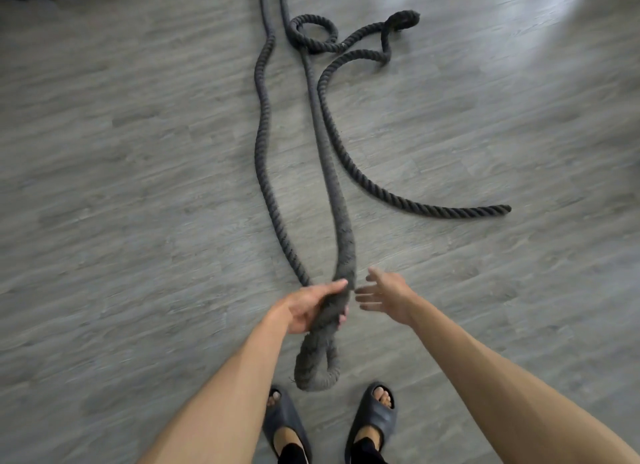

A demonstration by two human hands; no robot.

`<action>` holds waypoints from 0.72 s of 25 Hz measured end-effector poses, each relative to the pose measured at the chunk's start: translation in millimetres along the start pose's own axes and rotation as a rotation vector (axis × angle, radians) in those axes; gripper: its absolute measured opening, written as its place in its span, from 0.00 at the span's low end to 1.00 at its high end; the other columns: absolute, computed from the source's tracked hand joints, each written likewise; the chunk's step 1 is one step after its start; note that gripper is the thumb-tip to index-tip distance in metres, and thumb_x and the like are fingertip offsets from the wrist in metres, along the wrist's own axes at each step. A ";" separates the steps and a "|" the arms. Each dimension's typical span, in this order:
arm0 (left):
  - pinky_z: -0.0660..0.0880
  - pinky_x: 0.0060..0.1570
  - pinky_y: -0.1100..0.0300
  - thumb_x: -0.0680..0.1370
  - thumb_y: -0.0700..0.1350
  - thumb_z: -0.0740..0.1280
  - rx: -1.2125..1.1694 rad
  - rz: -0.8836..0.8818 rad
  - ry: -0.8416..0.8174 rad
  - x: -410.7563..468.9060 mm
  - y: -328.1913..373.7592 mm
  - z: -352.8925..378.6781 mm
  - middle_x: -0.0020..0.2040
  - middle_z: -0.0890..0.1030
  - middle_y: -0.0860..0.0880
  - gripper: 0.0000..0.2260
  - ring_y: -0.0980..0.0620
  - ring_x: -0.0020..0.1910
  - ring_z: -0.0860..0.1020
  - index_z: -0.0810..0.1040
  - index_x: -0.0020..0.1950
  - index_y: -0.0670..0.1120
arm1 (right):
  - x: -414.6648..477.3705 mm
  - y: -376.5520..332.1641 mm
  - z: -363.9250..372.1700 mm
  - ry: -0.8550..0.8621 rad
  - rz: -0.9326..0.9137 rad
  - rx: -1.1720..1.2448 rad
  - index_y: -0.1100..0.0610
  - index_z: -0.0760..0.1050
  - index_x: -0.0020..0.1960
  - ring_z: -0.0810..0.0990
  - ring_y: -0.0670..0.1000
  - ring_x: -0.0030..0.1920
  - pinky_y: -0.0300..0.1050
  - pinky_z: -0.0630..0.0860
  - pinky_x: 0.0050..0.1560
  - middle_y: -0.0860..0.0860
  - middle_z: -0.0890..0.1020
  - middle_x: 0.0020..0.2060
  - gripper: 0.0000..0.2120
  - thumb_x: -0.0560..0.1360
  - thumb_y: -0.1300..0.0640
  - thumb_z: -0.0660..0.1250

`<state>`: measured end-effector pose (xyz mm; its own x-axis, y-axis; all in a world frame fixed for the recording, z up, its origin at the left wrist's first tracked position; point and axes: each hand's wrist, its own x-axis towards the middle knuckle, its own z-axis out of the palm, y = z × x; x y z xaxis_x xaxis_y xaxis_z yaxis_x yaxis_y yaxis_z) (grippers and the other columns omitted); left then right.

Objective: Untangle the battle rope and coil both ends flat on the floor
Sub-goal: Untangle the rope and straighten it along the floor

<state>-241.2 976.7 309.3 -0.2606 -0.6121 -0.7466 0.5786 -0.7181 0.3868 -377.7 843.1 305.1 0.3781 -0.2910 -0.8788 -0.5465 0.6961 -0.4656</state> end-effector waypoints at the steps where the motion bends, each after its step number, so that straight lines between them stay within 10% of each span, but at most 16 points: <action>1: 0.79 0.44 0.52 0.72 0.54 0.75 0.054 -0.050 -0.098 -0.5 -9.6 9.6 0.44 0.81 0.43 0.22 0.46 0.40 0.80 0.75 0.57 0.42 | 5.7 -11.3 -1.0 0.022 -0.019 0.104 0.65 0.71 0.66 0.81 0.63 0.53 0.58 0.79 0.51 0.65 0.80 0.56 0.23 0.84 0.46 0.59; 5: 0.81 0.48 0.51 0.81 0.44 0.66 0.282 -0.318 -0.436 8.3 -50.1 48.8 0.61 0.81 0.39 0.11 0.44 0.51 0.82 0.76 0.62 0.42 | 10.8 -16.3 -15.9 0.150 0.028 0.132 0.61 0.73 0.51 0.85 0.60 0.39 0.52 0.83 0.36 0.63 0.82 0.42 0.20 0.78 0.43 0.69; 8: 0.80 0.49 0.51 0.80 0.37 0.65 0.453 -0.442 -0.375 17.8 -59.7 39.6 0.62 0.80 0.42 0.15 0.48 0.54 0.82 0.74 0.67 0.41 | -2.2 9.4 -30.5 0.013 0.085 0.020 0.59 0.73 0.49 0.75 0.52 0.25 0.43 0.75 0.27 0.56 0.76 0.31 0.14 0.78 0.48 0.70; 13: 0.80 0.45 0.51 0.81 0.45 0.59 -0.036 -0.070 0.531 37.6 -22.7 -13.8 0.42 0.85 0.41 0.11 0.45 0.40 0.84 0.78 0.51 0.40 | -29.1 78.0 -23.9 -0.626 0.271 -0.295 0.62 0.78 0.59 0.85 0.54 0.44 0.50 0.82 0.46 0.57 0.86 0.45 0.16 0.75 0.58 0.75; 16: 0.81 0.46 0.41 0.68 0.67 0.72 -0.177 -0.022 0.771 45.8 -38.3 -53.5 0.52 0.83 0.42 0.30 0.40 0.50 0.84 0.78 0.56 0.43 | -44.3 129.5 3.5 -0.882 0.394 -0.599 0.53 0.78 0.60 0.82 0.44 0.52 0.40 0.79 0.52 0.46 0.85 0.51 0.13 0.77 0.62 0.71; 18: 0.82 0.32 0.51 0.71 0.62 0.74 -0.212 -0.052 0.806 25.6 -63.9 -58.3 0.46 0.83 0.40 0.26 0.43 0.38 0.84 0.79 0.53 0.40 | -47.6 153.0 15.6 -0.992 0.486 -0.693 0.52 0.78 0.55 0.81 0.41 0.46 0.38 0.77 0.50 0.44 0.84 0.46 0.15 0.71 0.59 0.77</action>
<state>-239.8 1026.2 233.9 0.2953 -0.0970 -0.9505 0.7355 -0.6119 0.2910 -467.6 973.6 277.3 0.2584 0.7060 -0.6594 -0.9395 0.0249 -0.3416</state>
